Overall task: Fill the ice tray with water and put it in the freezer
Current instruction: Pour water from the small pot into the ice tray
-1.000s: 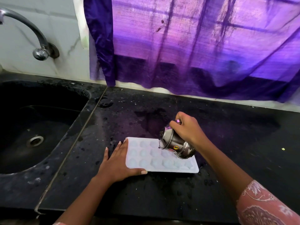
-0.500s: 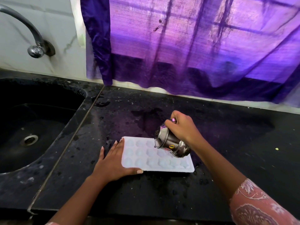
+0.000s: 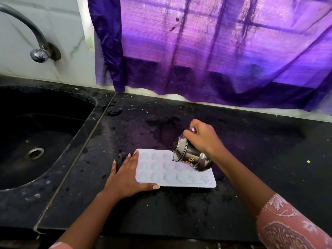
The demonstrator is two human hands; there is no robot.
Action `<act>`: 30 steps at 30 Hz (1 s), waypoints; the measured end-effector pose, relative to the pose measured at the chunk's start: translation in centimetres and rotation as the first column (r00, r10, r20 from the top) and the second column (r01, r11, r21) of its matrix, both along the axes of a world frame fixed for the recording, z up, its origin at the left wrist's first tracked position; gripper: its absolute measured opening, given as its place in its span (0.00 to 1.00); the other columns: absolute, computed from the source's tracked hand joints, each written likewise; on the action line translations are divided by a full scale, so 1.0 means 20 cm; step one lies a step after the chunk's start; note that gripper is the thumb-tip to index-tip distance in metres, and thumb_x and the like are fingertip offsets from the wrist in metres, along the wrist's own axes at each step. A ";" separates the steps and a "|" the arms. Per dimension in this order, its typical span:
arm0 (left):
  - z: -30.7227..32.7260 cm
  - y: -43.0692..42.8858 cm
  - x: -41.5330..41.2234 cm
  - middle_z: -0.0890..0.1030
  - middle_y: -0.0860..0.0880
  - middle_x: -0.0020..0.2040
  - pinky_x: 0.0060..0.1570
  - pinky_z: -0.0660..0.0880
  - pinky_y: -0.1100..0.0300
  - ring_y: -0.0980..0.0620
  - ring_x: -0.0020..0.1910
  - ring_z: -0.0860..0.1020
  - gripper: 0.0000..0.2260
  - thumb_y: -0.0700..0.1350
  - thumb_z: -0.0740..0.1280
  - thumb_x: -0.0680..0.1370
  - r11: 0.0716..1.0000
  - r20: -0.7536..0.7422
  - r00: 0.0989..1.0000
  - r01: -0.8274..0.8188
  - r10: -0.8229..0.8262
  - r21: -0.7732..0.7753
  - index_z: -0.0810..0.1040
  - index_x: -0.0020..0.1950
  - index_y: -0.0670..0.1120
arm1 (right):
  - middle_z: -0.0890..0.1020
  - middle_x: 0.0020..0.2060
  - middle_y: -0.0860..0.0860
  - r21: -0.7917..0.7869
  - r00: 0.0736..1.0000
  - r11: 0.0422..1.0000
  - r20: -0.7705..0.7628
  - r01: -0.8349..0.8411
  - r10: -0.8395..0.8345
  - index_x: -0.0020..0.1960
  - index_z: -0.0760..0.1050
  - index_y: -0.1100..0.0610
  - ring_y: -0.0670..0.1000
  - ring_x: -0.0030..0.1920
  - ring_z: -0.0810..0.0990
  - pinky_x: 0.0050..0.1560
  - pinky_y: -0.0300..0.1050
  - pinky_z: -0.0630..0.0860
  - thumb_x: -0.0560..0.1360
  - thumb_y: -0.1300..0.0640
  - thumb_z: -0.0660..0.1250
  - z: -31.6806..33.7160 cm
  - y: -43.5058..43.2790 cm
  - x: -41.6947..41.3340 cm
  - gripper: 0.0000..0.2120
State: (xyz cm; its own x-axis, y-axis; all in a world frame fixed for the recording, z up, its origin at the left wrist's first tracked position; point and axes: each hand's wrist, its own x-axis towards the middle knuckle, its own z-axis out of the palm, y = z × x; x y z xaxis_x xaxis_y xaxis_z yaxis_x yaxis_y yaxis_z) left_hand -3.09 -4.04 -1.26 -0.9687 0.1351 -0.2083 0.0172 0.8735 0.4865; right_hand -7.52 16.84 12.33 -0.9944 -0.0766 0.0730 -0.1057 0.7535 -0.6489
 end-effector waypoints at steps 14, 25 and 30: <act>0.00 0.00 0.00 0.40 0.58 0.76 0.70 0.31 0.47 0.60 0.74 0.38 0.59 0.80 0.57 0.55 1.000 0.004 1.000 0.000 0.000 0.002 0.35 0.75 0.53 | 0.68 0.29 0.49 -0.040 0.999 0.999 0.030 0.011 -0.010 0.32 0.60 0.54 0.48 0.31 0.66 0.33 0.43 0.63 0.73 0.59 0.62 0.00 0.01 0.00 0.14; 0.01 0.00 0.00 0.40 0.56 0.77 0.70 0.31 0.48 0.60 0.74 0.38 0.60 0.80 0.57 0.55 1.000 0.013 1.000 -0.004 0.004 -0.010 0.35 0.75 0.51 | 0.68 0.31 0.48 -0.193 0.994 0.977 0.075 0.088 -0.074 0.33 0.61 0.54 0.47 0.32 0.65 0.32 0.41 0.62 0.71 0.59 0.62 -0.02 -0.03 0.00 0.12; 0.00 0.00 0.00 0.40 0.57 0.76 0.70 0.32 0.48 0.61 0.74 0.38 0.61 0.81 0.55 0.53 1.000 0.014 1.000 -0.004 0.004 -0.018 0.35 0.75 0.52 | 0.66 0.29 0.48 -0.159 0.999 0.987 0.049 0.012 -0.004 0.32 0.59 0.54 0.46 0.30 0.62 0.31 0.41 0.60 0.72 0.60 0.62 -0.02 -0.08 0.01 0.15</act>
State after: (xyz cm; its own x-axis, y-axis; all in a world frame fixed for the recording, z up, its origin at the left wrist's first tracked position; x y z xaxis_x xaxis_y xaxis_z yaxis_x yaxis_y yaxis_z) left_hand -3.10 -4.00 -1.19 -0.9661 0.1273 -0.2246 0.0067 0.8820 0.4711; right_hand -7.38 15.30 11.91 -0.9976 -0.0595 0.0359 -0.0658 0.6405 -0.7651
